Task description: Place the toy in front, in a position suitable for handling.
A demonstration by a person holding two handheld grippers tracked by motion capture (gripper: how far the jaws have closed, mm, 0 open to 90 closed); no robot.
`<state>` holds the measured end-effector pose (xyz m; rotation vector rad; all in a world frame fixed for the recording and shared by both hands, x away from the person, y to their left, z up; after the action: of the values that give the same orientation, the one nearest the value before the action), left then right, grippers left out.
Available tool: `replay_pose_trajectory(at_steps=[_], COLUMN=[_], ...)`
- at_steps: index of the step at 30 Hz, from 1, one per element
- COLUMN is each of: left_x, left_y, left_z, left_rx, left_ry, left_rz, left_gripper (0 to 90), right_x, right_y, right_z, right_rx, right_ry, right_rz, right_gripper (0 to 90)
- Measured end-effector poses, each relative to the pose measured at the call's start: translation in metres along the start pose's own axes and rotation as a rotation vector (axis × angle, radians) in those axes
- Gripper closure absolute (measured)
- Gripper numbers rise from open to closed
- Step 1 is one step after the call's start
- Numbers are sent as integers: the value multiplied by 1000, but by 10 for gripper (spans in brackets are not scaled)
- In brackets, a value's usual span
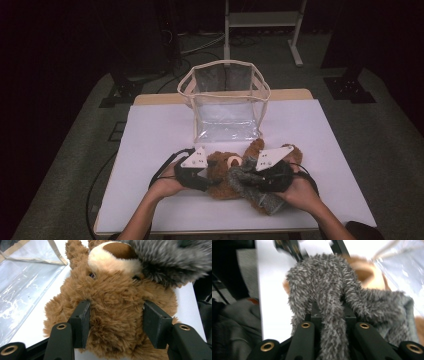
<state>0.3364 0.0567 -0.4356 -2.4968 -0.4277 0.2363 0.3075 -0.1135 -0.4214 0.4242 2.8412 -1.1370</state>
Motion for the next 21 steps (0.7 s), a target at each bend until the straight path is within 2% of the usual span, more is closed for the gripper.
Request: replay_pose_trajectory(at_steps=[2, 4, 9, 13, 17, 21], left_x=[1, 1, 0, 4, 7, 9], left_y=[-2, -7, -2, 3, 5, 4], left_z=[-1, -4, -4, -3, -4, -5], left_rx=[-9, -18, -1, 2, 3, -4], left_ry=[5, 14, 22, 6, -9, -18], left_rz=[1, -2, -16, -29, -49, -63], left_gripper=[440, 448, 468, 479, 481, 479], right_x=[-2, -4, -8, -12, -5, 1], right_y=[0, -5, -6, -5, -7, -2], right_z=[6, 15, 12, 2, -14, -10], right_rx=[8, -17, -12, -25, -65, -41], right_ry=[7, 64, 61, 57, 37, 25], right_rz=[5, -8, 0, 0, -20, -28], right_gripper=[770, 773, 772, 771, 770, 769])
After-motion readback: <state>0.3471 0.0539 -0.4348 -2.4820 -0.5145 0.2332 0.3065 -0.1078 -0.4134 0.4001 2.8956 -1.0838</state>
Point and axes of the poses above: each handheld gripper's, and its own axes: y roughly forward along the jaws, z roughly out of its underside, x roughly to its left, the point moved 7 cm from there along y, roughly forward along the jaws, and after that the axes turned 10 degrees about -y, right-handed, at the moved point
